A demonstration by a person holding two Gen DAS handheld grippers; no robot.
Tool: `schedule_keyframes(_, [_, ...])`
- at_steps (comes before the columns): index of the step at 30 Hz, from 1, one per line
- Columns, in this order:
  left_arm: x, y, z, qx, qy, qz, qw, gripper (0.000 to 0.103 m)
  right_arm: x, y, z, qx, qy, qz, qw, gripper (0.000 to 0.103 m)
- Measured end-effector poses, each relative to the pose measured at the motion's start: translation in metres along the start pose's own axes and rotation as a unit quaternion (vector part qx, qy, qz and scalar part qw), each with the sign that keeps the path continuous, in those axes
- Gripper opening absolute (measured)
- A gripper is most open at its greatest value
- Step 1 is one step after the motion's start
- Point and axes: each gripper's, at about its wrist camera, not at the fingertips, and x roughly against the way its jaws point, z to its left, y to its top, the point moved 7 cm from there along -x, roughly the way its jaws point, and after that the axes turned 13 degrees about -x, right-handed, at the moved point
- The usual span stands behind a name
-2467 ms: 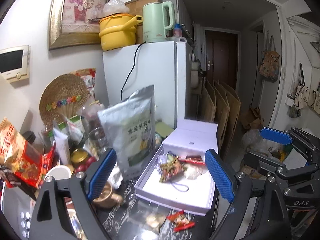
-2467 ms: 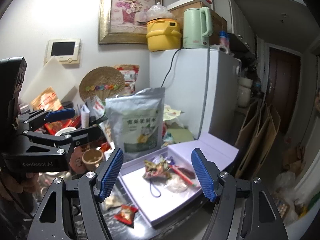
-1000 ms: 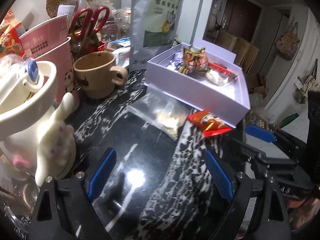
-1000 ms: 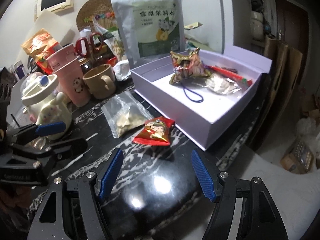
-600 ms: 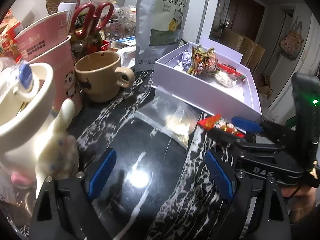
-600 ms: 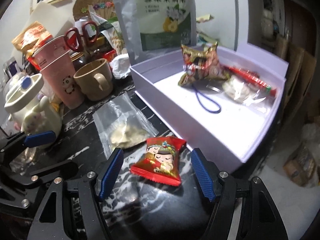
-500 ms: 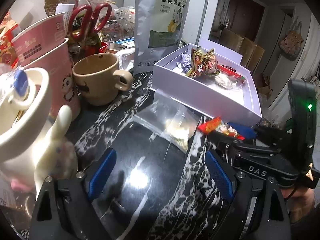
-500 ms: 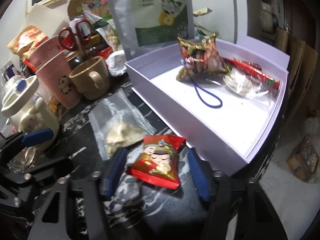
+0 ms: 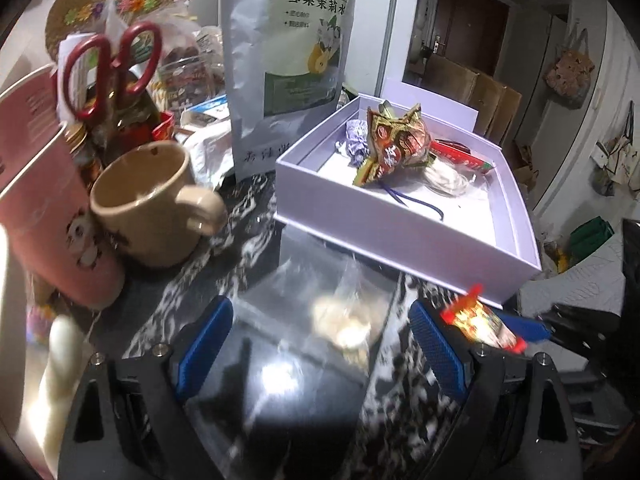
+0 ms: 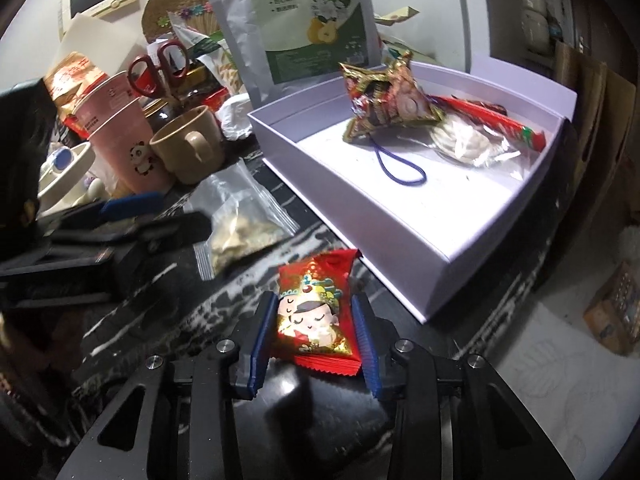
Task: Organize soft objects
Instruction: 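Close the right gripper on the red candy packet while the left grasps the clear snack bag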
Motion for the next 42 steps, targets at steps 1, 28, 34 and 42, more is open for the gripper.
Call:
schedule_keyframes(1, [-0.003, 0.003, 0.001, -0.002, 0.002, -0.003, 1.0, 0.091, 0.0, -0.001, -0.001, -0.001, 0.0, 0.001, 1.0, 0.037])
schedule_keyframes(28, [-0.04, -0.008, -0.028, -0.059, -0.074, 0.037, 0.9949, 0.087, -0.004, -0.001, -0.001, 0.0, -0.002, 0.006, 1.0, 0.037])
schedule_keyframes(34, [-0.027, -0.019, -0.039, -0.064, -0.082, 0.043, 0.9937, 0.08, -0.001, -0.005, 0.0, 0.005, -0.009, 0.006, 1.0, 0.036])
schedule_keyframes(42, [0.001, -0.048, -0.041, -0.039, -0.078, 0.054, 0.9947, 0.078, 0.01, -0.019, -0.001, 0.003, -0.011, 0.012, 1.0, 0.036])
